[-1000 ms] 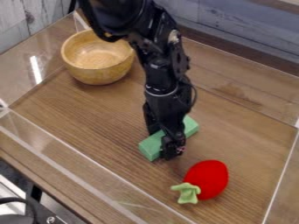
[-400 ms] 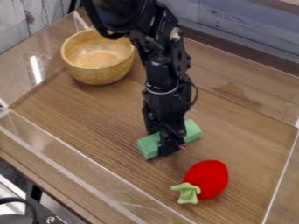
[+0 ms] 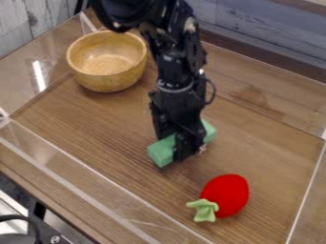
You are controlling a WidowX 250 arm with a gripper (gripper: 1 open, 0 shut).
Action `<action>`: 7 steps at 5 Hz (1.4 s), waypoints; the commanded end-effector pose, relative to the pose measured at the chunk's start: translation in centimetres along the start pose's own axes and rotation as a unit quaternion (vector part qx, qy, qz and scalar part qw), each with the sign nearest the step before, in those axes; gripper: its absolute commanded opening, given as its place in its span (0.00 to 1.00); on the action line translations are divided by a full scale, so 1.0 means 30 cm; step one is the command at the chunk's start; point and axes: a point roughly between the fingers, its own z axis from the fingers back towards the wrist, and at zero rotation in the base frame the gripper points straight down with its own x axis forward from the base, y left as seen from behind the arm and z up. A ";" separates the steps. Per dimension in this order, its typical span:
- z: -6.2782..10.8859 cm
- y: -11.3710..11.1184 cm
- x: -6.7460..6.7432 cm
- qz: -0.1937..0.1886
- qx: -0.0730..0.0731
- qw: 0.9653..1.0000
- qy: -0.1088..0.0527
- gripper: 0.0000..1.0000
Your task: Put the green block in the brown bowl
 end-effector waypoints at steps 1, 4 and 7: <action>0.115 0.044 0.066 0.051 0.024 0.997 -0.051 0.00; 0.072 0.051 0.155 0.080 0.030 0.993 -0.078 0.00; -0.045 0.013 0.206 0.068 0.035 0.995 -0.068 0.00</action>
